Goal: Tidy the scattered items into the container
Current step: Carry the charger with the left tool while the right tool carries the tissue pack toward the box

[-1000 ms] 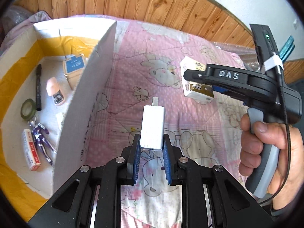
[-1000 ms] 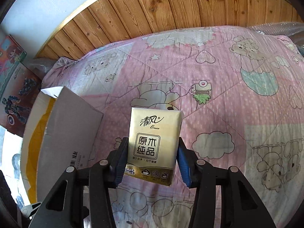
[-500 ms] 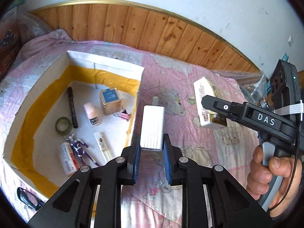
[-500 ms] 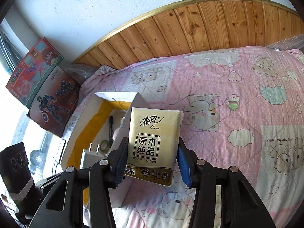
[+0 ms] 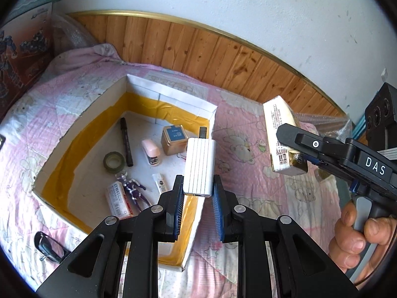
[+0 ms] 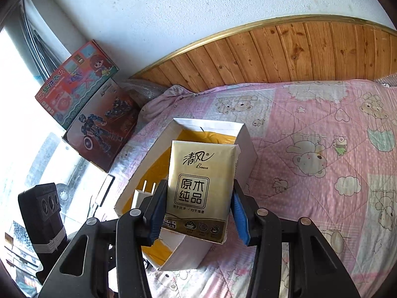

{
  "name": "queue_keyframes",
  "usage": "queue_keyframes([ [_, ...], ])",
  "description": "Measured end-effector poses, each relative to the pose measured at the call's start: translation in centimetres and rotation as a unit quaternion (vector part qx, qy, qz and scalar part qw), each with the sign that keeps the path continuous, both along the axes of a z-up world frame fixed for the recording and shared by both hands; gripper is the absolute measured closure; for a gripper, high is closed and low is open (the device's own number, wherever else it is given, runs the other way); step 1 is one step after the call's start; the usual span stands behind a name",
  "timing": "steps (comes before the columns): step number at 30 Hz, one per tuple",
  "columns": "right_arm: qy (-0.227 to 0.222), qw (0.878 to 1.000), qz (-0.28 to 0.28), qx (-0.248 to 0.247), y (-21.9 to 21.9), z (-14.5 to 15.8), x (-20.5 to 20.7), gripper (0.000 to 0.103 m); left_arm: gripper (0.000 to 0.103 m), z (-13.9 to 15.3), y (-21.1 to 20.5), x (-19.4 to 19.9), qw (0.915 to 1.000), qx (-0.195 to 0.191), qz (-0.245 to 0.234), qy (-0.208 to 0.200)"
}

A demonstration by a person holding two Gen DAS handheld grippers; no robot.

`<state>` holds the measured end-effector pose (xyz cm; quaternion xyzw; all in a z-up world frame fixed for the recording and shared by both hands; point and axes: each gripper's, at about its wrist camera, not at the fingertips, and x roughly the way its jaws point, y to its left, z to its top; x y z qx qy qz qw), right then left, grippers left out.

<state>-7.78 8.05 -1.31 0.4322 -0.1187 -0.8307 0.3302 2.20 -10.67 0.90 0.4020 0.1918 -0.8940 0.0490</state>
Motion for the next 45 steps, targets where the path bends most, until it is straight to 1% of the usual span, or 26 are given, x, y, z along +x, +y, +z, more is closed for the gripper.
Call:
queue_keyframes([
  [6, 0.011, 1.0, 0.01, -0.005, -1.6, 0.9, 1.0, 0.054, 0.081, 0.6, -3.1, 1.7, 0.9995, 0.005, 0.03, 0.004],
  [11, 0.007, 1.0, 0.02, -0.008, -3.0, 0.7, 1.6, 0.054, 0.081, 0.9, -5.3, 2.9, 0.9984, 0.013, 0.054, 0.012],
  [14, 0.01, 1.0, 0.028, -0.008, -4.0, 0.7, 2.0, 0.054, 0.081, 1.0, -6.1, 3.4, 0.998, 0.007, 0.061, 0.014],
  [19, 0.01, 0.999, 0.035, -0.007, -5.0, 0.4, 2.3, 0.054, 0.081, 0.1, -7.0, 3.4, 0.9982, 0.009, 0.06, 0.003],
  [25, 0.006, 0.999, 0.039, -0.01, -5.9, 0.1, 2.0, 0.053, 0.081, -0.1, -8.2, 3.1, 0.998, -0.005, 0.063, -0.002],
  [29, 0.002, 0.999, 0.042, -0.011, -6.3, -0.4, 1.6, 0.053, 0.081, -0.9, -9.1, 2.9, 0.9977, -0.008, 0.066, -0.011],
  [34, -0.01, 0.999, 0.043, -0.013, -6.7, -1.3, 0.9, 0.053, 0.081, -1.8, -9.7, 2.5, 0.9976, -0.016, 0.064, -0.022],
  [45, -0.04, 0.998, 0.039, -0.024, -7.4, -3.0, -0.4, 0.053, 0.081, -3.2, -10.0, 1.4, 0.9962, -0.048, 0.055, -0.048],
])
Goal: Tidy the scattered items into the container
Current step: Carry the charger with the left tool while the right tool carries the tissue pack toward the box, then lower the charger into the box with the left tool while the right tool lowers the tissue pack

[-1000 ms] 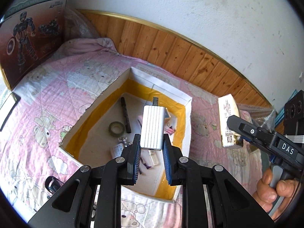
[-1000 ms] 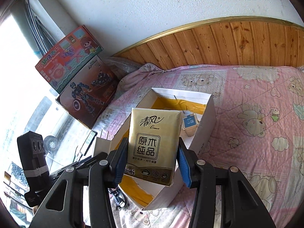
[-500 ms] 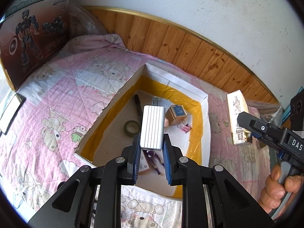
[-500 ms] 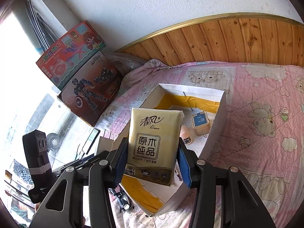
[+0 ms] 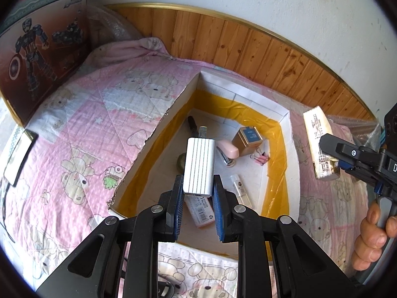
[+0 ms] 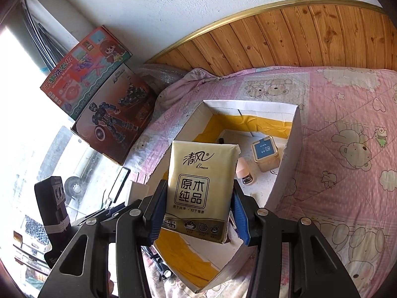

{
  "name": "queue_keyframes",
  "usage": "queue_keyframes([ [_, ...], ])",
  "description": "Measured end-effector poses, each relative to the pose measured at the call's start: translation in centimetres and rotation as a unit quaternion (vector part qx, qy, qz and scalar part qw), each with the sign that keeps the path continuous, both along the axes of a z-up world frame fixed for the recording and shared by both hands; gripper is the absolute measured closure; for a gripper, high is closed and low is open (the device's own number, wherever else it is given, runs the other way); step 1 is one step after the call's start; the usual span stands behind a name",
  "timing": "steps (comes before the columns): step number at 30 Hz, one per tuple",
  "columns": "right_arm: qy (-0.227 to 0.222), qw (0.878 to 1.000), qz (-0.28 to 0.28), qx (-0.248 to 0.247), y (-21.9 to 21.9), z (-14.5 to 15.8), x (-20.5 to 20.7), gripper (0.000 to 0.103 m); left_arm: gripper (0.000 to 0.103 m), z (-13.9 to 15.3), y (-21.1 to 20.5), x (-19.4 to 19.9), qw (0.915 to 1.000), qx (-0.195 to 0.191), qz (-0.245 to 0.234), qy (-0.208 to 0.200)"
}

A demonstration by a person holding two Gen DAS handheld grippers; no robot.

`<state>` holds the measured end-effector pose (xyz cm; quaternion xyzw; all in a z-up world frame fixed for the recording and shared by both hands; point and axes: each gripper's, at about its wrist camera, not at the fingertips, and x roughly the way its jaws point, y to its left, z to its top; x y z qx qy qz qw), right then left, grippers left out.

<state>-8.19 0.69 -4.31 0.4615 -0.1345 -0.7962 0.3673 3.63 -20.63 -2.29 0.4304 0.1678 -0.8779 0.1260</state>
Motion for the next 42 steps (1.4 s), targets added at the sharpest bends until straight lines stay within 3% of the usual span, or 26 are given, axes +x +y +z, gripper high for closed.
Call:
queue_keyframes([
  [14, -0.06, 0.997, -0.017, -0.051, -0.3, -1.3, -1.0, 0.053, 0.081, -0.7, 0.2, -0.2, 0.9997, -0.015, -0.014, -0.013],
  [42, -0.138, 0.985, -0.055, -0.083, -3.8, -2.4, -5.2, 0.053, 0.081, -1.9, -0.3, -0.2, 0.9991, -0.013, -0.028, -0.03],
])
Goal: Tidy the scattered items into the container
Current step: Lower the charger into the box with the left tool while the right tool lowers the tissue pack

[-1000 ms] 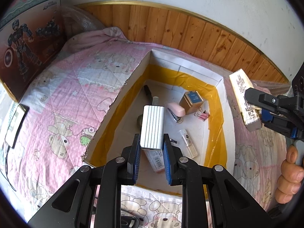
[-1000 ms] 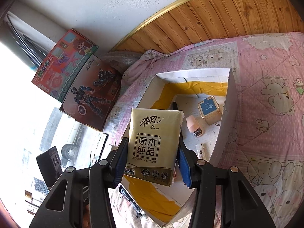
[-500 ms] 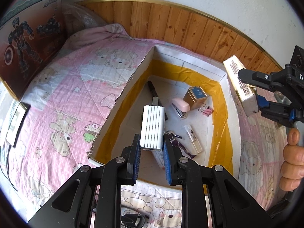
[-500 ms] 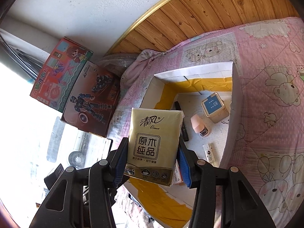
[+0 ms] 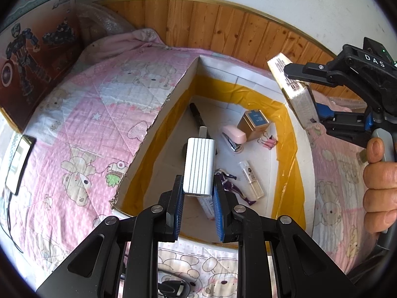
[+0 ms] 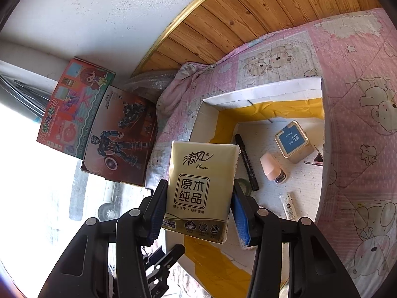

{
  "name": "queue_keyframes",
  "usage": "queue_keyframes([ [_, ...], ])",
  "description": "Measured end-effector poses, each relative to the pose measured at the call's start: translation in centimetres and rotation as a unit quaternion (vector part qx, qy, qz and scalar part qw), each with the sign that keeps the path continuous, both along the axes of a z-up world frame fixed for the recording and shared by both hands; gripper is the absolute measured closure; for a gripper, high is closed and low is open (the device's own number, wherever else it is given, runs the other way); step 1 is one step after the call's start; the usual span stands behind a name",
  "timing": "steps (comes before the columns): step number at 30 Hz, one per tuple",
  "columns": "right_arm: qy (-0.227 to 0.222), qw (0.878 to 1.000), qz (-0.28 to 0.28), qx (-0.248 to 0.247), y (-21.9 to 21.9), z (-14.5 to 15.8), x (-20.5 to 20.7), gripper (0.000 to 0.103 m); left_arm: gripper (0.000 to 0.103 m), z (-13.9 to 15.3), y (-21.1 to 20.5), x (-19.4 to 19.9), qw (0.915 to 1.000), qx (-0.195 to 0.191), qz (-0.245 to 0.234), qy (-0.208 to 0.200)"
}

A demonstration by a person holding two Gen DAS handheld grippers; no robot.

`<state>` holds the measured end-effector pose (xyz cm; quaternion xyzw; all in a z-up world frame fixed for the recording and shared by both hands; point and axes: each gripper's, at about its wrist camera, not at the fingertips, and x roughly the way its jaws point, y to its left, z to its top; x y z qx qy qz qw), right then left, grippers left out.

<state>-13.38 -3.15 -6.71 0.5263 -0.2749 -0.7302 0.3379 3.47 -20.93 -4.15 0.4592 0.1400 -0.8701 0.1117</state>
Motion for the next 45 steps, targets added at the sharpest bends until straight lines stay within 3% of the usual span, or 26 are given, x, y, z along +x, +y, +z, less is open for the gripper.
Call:
queue_keyframes([
  [28, -0.069, 0.995, -0.069, 0.028, -4.1, -4.7, -5.2, 0.053, 0.081, -1.0, -0.3, -1.0, 0.9996, 0.014, -0.021, -0.013],
  [45, -0.071, 0.99, -0.096, 0.082, -5.8, -7.5, -7.3, 0.051, 0.081, -3.1, -0.6, -2.0, 0.998, 0.02, -0.025, -0.055],
])
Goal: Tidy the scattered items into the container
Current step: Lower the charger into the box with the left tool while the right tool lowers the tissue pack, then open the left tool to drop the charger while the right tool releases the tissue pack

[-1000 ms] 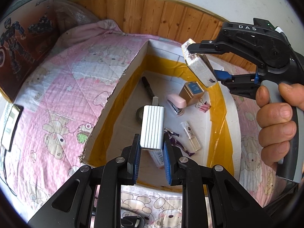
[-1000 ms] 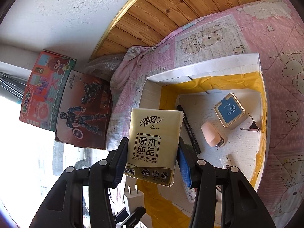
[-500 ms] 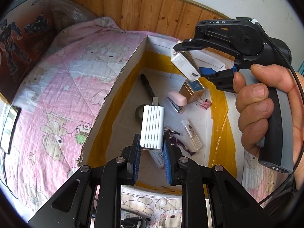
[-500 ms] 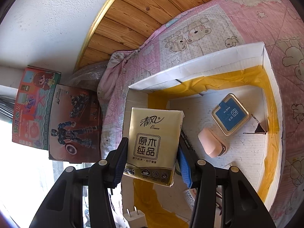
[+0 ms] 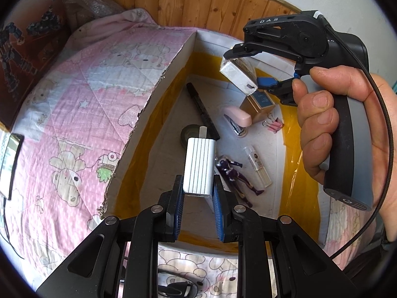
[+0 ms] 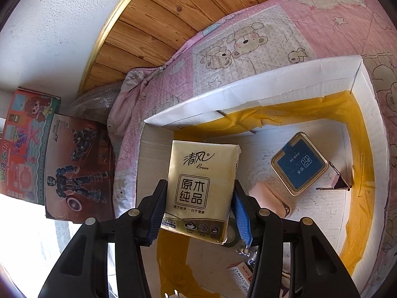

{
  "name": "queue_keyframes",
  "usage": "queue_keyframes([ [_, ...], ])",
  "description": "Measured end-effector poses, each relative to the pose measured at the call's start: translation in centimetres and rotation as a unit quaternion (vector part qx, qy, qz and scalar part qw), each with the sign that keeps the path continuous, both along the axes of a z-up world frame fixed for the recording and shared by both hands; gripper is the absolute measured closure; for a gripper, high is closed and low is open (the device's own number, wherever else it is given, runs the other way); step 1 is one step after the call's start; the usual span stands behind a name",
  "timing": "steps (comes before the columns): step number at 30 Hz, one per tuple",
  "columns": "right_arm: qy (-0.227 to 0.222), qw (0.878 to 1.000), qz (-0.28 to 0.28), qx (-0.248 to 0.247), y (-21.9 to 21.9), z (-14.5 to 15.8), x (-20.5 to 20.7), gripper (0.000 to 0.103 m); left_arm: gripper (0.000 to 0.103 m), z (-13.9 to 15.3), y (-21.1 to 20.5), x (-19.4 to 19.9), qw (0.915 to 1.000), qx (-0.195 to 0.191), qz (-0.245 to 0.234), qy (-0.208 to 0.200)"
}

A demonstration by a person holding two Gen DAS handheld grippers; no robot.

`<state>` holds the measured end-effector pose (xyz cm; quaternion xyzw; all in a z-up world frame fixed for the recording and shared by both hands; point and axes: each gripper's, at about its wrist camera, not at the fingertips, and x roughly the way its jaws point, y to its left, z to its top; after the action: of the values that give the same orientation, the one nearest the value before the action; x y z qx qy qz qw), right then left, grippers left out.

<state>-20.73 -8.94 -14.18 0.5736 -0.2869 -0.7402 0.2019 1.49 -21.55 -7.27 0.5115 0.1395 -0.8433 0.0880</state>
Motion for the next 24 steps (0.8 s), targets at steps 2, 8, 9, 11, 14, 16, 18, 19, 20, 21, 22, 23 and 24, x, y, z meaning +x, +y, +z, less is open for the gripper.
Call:
queue_keyframes([
  [2, -0.004, 1.0, -0.001, 0.005, -0.1, -0.3, -0.3, 0.051, 0.081, -0.3, -0.1, -0.1, 1.0, -0.006, 0.003, -0.008],
  [8, -0.01, 1.0, -0.01, 0.024, -0.4, -1.2, -1.4, 0.051, 0.081, -0.6, -0.1, -0.2, 0.9998, -0.007, 0.0, -0.017],
  [9, -0.011, 1.0, -0.01, 0.025, -0.5, -1.4, -1.5, 0.051, 0.081, -0.7, 0.1, -0.2, 0.9997, -0.012, -0.002, -0.02],
  [11, -0.013, 0.999, -0.011, 0.027, -0.7, -1.6, -1.6, 0.051, 0.081, -0.8, 0.2, -0.3, 0.9994, -0.024, -0.005, -0.026],
  [14, -0.017, 0.999, -0.014, 0.027, -1.0, -1.9, -1.8, 0.051, 0.081, -0.8, 0.3, -0.4, 0.9989, -0.037, -0.004, -0.03],
  [16, -0.018, 0.999, -0.015, 0.025, -1.1, -2.0, -1.9, 0.051, 0.081, -0.9, 0.2, -0.5, 0.9987, -0.04, -0.004, -0.032],
  [18, -0.019, 0.999, -0.017, 0.024, -1.2, -2.1, -1.9, 0.051, 0.081, -1.1, 0.1, -0.5, 0.9984, -0.044, -0.003, -0.036],
  [19, -0.021, 0.999, -0.018, 0.024, -1.2, -2.1, -2.0, 0.05, 0.081, -1.2, 0.0, -0.4, 0.9984, -0.043, -0.002, -0.037],
  [20, -0.022, 0.999, -0.019, 0.025, -1.2, -2.2, -2.1, 0.05, 0.082, -1.3, -0.1, -0.4, 0.9984, -0.043, 0.0, -0.037],
  [21, -0.023, 0.999, -0.021, 0.025, -1.2, -2.3, -2.1, 0.05, 0.082, -1.3, -0.2, -0.3, 0.9983, -0.045, 0.002, -0.037],
  [22, -0.024, 0.999, -0.021, 0.025, -1.2, -2.4, -2.2, 0.05, 0.082, -1.4, -0.3, -0.3, 0.9983, -0.045, 0.004, -0.037],
  [23, -0.024, 0.999, -0.021, 0.025, -1.2, -2.4, -2.3, 0.05, 0.082, -1.4, -0.4, -0.3, 0.9983, -0.044, 0.005, -0.037],
  [24, -0.023, 0.999, -0.021, 0.026, -1.2, -2.4, -2.3, 0.05, 0.082, -1.4, -0.5, -0.3, 0.9983, -0.045, 0.006, -0.036],
])
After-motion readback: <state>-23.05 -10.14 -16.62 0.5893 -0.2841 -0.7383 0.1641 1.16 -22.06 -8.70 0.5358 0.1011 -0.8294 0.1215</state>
